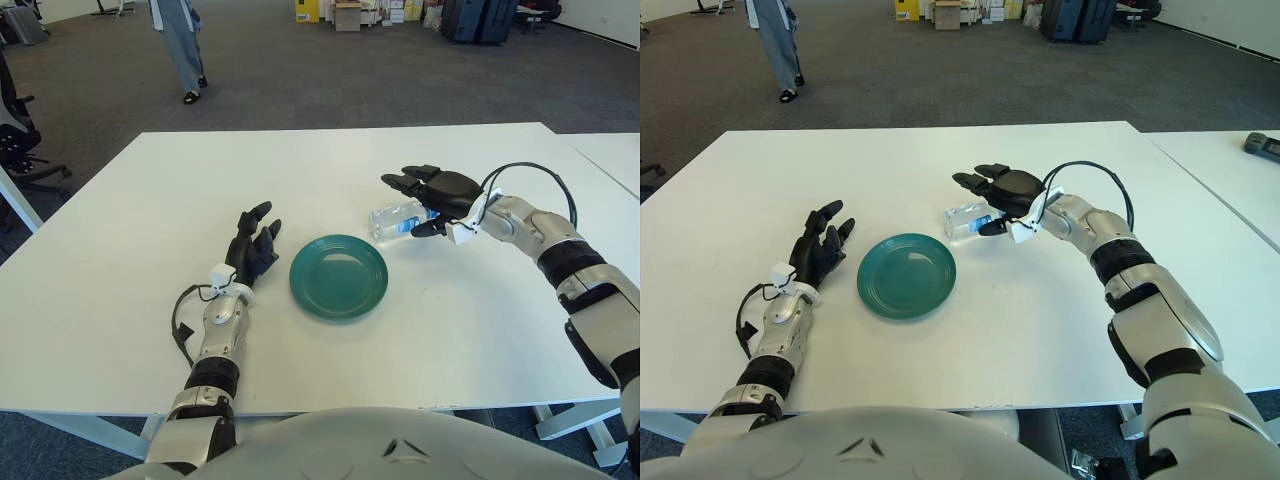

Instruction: Put the bottle into the plate.

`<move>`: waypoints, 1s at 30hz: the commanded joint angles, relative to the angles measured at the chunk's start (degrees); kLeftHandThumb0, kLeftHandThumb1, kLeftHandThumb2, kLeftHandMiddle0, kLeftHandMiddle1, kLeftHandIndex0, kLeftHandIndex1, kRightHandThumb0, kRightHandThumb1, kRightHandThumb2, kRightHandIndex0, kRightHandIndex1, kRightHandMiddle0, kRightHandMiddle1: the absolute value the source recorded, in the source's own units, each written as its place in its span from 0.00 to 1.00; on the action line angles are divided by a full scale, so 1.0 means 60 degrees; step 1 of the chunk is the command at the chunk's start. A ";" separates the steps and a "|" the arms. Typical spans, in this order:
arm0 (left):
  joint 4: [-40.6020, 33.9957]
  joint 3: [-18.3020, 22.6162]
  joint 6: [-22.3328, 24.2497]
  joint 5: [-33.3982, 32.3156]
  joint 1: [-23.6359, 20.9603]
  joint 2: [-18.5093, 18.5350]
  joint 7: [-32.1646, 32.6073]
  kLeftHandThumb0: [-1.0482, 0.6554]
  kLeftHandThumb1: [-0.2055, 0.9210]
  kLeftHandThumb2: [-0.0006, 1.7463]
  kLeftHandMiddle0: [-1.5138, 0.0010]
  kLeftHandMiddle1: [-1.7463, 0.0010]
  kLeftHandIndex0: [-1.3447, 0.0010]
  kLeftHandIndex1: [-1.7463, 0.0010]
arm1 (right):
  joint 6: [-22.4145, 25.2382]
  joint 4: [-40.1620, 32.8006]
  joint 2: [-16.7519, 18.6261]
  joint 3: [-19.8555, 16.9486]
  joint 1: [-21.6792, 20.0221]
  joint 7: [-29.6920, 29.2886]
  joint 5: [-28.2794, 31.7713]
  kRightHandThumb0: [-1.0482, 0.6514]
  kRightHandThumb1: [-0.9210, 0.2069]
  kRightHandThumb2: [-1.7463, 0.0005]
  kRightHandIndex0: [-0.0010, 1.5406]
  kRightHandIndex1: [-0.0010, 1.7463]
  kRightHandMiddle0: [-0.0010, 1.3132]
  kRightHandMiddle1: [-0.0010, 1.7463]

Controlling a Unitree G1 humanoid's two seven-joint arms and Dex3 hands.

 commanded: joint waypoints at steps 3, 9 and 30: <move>0.0099 0.0009 -0.0047 0.0015 -0.0147 0.0121 -0.0070 0.13 1.00 0.53 0.67 1.00 0.97 0.50 | 0.0514 0.0183 0.0345 0.0053 -0.0162 -0.0823 -0.0413 0.00 0.00 0.62 0.00 0.00 0.00 0.00; 0.0080 0.0022 -0.0054 -0.0051 -0.0123 0.0102 -0.0123 0.13 1.00 0.51 0.66 0.99 0.96 0.49 | 0.0898 0.0305 0.0588 0.0074 -0.0299 -0.1108 -0.0546 0.00 0.00 0.64 0.00 0.00 0.00 0.00; -0.0042 0.0026 -0.0108 -0.0078 -0.0017 0.0067 -0.0144 0.15 1.00 0.49 0.64 0.99 0.96 0.47 | 0.1179 0.0167 0.0791 0.0111 -0.0414 -0.0435 -0.0455 0.00 0.00 0.72 0.00 0.00 0.00 0.00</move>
